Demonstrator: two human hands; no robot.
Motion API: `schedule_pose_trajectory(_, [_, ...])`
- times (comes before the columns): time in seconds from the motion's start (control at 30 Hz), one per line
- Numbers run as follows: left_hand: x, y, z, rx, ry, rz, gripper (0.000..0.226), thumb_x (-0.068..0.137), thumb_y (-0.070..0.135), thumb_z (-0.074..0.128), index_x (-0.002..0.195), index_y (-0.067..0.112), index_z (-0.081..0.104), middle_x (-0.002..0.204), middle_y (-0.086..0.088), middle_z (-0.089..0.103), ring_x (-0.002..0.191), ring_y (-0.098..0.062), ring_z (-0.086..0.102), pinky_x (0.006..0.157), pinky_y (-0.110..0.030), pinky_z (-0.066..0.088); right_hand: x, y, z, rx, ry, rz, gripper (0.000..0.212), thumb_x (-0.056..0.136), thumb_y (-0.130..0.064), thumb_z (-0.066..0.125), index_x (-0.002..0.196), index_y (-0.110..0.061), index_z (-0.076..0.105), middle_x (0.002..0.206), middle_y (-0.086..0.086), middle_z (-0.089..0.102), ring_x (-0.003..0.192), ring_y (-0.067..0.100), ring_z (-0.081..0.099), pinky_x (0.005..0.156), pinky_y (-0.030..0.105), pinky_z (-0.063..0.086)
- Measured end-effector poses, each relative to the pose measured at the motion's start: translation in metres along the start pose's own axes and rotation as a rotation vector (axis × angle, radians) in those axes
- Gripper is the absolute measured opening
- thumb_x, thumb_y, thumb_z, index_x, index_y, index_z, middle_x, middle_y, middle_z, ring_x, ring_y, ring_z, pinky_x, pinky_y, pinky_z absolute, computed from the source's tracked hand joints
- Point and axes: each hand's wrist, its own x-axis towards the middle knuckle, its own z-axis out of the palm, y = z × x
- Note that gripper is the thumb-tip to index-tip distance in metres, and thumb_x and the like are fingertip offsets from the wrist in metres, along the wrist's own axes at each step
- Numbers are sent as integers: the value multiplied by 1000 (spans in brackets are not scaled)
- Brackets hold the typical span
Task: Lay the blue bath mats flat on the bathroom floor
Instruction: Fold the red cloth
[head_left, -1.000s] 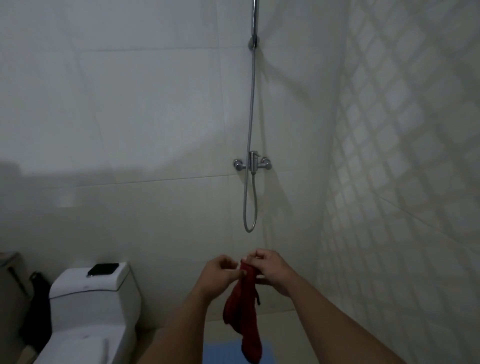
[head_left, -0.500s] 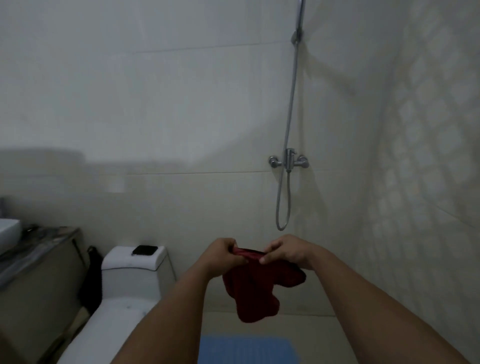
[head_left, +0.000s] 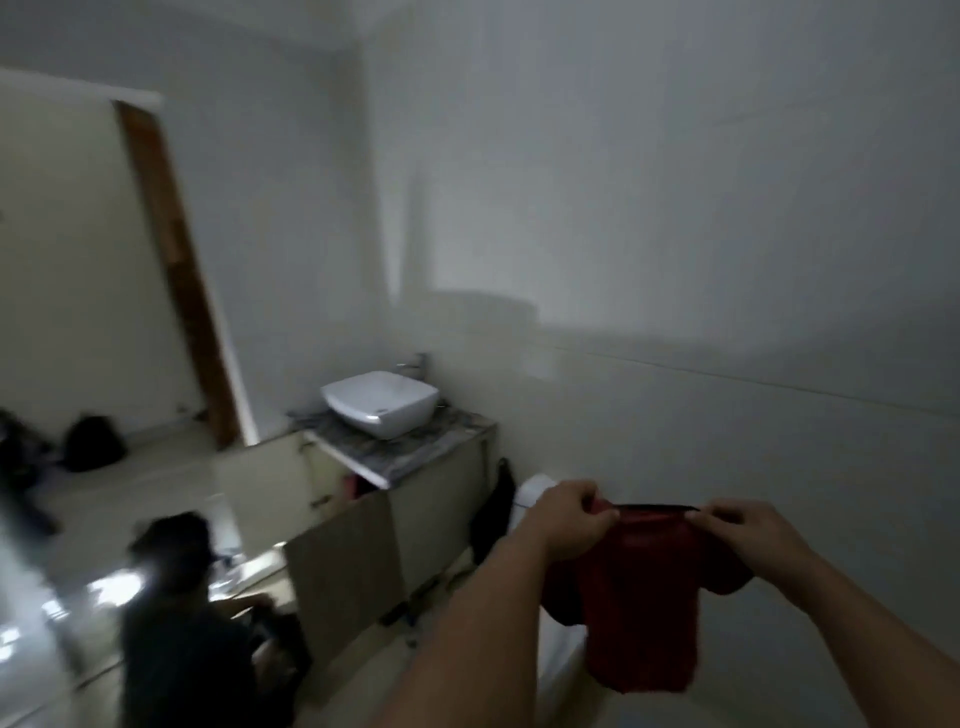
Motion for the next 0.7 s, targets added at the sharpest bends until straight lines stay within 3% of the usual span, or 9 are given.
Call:
schedule_pose_trajectory(0.1, [-19,-50,-53,5,52,-83,22,88,33,73,84,20,56,80,-1,58,71,-13,52,65,-30,43,18,-34,66,61,-108,-18,25,90,-17,72,74,1,72,67,25,69,59,37,70,55,38,56])
schedule_pose_trajectory(0.2, [-47,-95,-102,-11,174,-149,28,87,26,75,76,26,50,77,3,54,73,-13,50,65,-28,41,33,-64,131,54,-211,-73,22,90,-16,74,70,-6,75,62,13,70,57,26,70,56,36,55])
schedule_pose_trajectory(0.3, [-77,-133,-144,34,310,-229,34,85,26,77,70,28,46,72,8,52,66,-6,48,64,-26,40,41,-96,191,83,-357,-109,19,89,-18,74,75,-6,76,65,13,72,61,31,72,55,39,57])
schedule_pose_trajectory(0.43, [-125,-169,-195,98,488,-344,38,82,30,79,66,26,45,69,11,51,66,-7,49,61,-26,37,50,-140,270,109,-514,-200,16,88,-13,75,74,-6,77,70,11,75,61,18,70,56,25,54])
schedule_pose_trajectory(0.53, [-166,-184,-222,111,613,-416,39,82,27,78,65,25,43,64,11,47,59,-1,42,55,-20,34,52,-169,330,116,-635,-224,15,87,-12,77,72,-8,75,65,11,69,57,19,64,57,30,53])
schedule_pose_trajectory(0.7, [-235,-197,-251,145,837,-566,44,79,27,80,66,24,39,62,9,43,58,-6,39,58,-29,33,34,-218,410,162,-893,-305,16,85,-17,79,80,-2,74,64,13,67,58,27,66,49,31,55])
